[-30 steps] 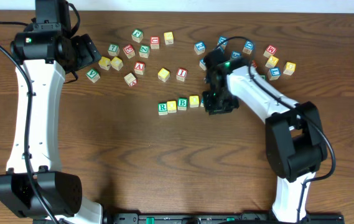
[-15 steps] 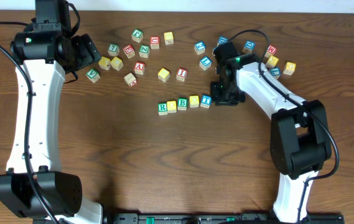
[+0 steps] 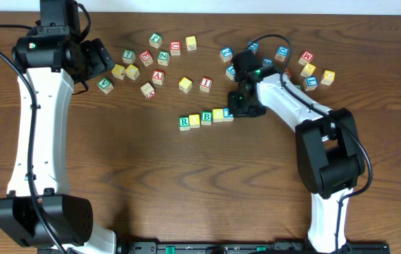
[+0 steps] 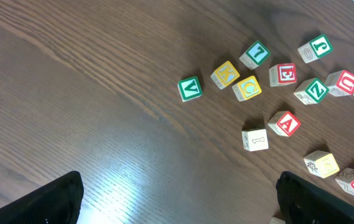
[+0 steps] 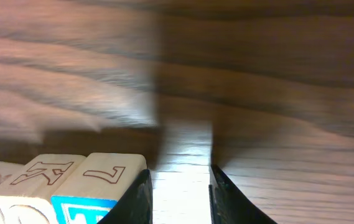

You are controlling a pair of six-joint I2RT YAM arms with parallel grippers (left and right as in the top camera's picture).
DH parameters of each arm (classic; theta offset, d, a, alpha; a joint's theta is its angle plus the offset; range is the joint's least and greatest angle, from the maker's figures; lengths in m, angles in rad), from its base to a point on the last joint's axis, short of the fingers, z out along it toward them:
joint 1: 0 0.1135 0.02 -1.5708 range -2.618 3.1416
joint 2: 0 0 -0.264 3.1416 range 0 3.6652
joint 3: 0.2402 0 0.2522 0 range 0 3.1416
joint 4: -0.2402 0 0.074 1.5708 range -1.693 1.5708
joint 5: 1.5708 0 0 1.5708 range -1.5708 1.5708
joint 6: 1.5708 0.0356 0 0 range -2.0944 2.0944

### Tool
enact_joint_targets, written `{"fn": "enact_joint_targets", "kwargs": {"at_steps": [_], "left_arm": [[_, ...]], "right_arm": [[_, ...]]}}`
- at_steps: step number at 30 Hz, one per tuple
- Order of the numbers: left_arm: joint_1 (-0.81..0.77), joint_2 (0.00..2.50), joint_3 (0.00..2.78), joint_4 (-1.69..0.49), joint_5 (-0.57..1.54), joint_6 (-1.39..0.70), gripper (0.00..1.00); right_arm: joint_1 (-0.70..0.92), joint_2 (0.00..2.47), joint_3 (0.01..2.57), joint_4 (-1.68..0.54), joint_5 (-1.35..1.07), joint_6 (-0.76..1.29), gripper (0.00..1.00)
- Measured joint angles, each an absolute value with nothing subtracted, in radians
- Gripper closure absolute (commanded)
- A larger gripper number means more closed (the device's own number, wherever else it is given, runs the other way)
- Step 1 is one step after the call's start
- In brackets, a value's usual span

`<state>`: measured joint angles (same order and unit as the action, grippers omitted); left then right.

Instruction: Spell out ROBOT

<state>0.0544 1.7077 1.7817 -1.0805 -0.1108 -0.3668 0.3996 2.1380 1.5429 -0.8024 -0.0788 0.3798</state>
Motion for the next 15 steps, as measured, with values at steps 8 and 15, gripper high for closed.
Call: {"fn": "enact_joint_targets", "kwargs": {"at_steps": [8,15], "left_arm": [[0.054,1.708,1.782,-1.081,-0.102,-0.367,0.02],[0.054,1.708,1.782,-1.082,-0.062,-0.367,0.41]], "right_arm": [[0.43,2.138,1.543,-0.787,-0.083,0.38,0.75],[0.43,2.138,1.543,-0.785,-0.082,0.375,0.7]]}}
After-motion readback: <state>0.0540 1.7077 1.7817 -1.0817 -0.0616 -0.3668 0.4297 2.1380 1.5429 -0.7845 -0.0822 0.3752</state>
